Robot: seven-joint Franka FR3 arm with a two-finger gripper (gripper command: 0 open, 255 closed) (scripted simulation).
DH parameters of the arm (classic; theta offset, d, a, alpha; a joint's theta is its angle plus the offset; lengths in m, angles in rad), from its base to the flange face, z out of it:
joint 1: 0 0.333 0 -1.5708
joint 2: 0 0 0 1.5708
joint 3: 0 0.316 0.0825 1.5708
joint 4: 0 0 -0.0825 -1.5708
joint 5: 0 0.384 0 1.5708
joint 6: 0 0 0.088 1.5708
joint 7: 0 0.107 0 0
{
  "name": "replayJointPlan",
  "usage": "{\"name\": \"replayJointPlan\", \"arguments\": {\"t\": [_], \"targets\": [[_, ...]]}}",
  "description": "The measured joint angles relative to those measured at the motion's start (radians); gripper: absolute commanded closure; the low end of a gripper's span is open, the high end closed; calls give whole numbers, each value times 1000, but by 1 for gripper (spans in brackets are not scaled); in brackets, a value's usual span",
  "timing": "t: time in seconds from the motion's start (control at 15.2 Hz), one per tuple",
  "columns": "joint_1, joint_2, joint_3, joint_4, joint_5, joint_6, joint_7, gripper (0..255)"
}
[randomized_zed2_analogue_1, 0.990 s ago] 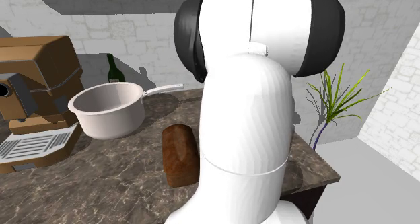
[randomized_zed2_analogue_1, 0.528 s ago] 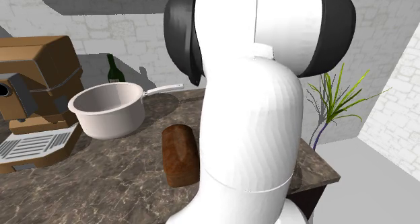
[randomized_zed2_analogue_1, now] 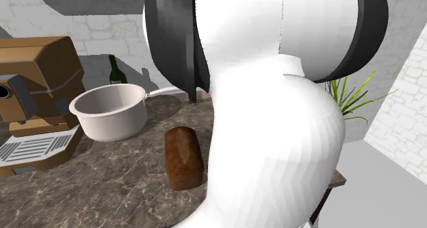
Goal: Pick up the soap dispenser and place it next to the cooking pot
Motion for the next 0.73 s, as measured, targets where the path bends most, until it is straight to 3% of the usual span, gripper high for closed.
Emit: {"name": "replayJointPlan", "arguments": {"t": [0.73], "targets": [[115, -75, 160, -85, 13, 20, 276, 255]]}}
